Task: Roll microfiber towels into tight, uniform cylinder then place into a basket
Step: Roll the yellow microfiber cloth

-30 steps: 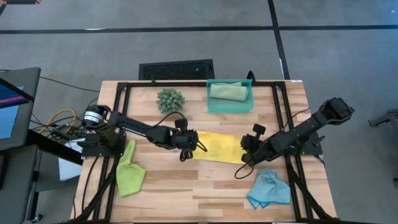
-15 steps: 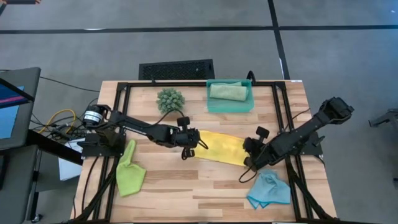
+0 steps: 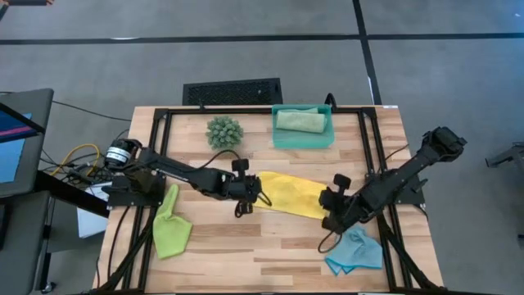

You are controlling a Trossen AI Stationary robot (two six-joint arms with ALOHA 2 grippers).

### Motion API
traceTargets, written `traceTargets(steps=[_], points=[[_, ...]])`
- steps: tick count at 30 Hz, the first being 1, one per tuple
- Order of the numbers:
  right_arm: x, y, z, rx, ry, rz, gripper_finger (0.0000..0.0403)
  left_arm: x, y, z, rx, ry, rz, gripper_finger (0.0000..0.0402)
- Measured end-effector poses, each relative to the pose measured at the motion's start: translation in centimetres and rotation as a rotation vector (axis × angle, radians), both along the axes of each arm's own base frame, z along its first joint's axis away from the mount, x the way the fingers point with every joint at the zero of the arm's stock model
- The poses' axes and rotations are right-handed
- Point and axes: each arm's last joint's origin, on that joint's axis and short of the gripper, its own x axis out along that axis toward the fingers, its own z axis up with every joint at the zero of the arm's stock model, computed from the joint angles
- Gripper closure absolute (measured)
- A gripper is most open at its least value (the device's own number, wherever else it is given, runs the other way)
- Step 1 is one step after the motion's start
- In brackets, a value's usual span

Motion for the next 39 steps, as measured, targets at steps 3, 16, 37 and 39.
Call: traceTargets(steps=[3,16,37,39], points=[[0.4,1.7,1.0,0.073,-0.062,0.105,0.0394,-0.6,-1.9,1.1,-0.011,-0.017,-0.046,0.0401],[-0.3,1.7,0.7,0.087,-0.014,0.057,0.0394,-0.8,-2.1,1.2,-0.044,-0.028,0.005,0.0401],[0.6,4.5,0.3,0.355,-0.156,0.37,0.0393,0.5,-4.0,1.3,-0.092,-0.031,-0.148,0.0401],[0.4,4.3,0.1,0.329,-0.145,0.342,0.0393,0.4,-4.1,1.2,-0.094,-0.03,-0.145,0.0401]])
